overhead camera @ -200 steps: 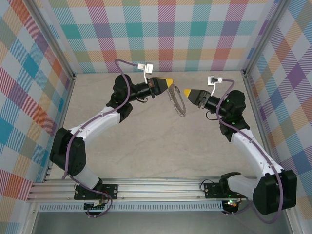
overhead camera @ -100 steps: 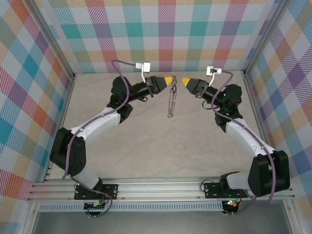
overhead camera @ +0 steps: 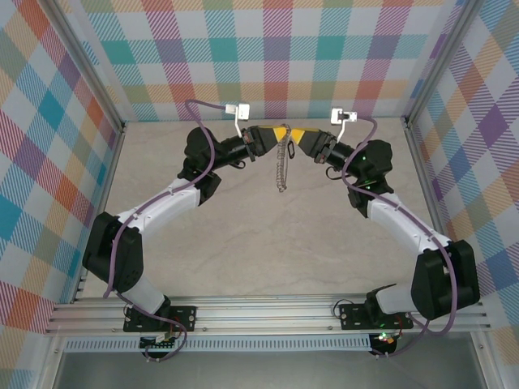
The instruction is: Put the keys on the keyring
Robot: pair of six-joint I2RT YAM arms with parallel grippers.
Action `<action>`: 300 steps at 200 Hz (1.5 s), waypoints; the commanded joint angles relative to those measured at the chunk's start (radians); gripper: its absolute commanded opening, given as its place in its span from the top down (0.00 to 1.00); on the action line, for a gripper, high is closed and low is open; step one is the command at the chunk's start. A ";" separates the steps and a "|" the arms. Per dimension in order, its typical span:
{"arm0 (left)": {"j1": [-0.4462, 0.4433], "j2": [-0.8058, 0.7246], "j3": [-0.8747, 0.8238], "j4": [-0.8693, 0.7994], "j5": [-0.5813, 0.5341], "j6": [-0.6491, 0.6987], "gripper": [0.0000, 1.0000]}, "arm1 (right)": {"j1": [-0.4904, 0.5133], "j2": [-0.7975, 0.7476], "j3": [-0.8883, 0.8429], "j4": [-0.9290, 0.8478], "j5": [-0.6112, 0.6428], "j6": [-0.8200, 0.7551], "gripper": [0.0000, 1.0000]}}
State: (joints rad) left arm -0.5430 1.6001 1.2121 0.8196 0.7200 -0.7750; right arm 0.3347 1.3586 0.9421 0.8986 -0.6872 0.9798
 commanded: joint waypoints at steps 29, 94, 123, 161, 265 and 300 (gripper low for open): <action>-0.009 0.001 -0.003 0.075 0.005 -0.016 1.00 | 0.012 0.028 0.039 0.066 0.011 0.012 0.78; -0.009 0.001 -0.008 0.073 0.002 -0.014 1.00 | 0.013 0.045 0.047 0.077 0.018 0.023 0.93; -0.008 0.001 -0.002 0.044 0.001 -0.002 1.00 | 0.013 0.048 0.063 0.048 0.005 0.012 1.00; 0.000 -0.044 0.032 -0.197 -0.034 0.149 0.75 | -0.013 0.042 0.119 -0.121 -0.108 -0.068 1.00; 0.101 -0.056 0.279 -0.749 0.140 0.514 0.51 | -0.110 0.163 0.460 -0.749 -0.558 -0.446 1.00; 0.116 0.008 0.393 -0.869 0.252 0.569 0.51 | -0.129 0.252 0.528 -0.759 -0.615 -0.430 1.00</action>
State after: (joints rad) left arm -0.4431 1.5654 1.5280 0.0727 0.8513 -0.2829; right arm 0.2184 1.5623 1.4124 0.1974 -1.2072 0.5934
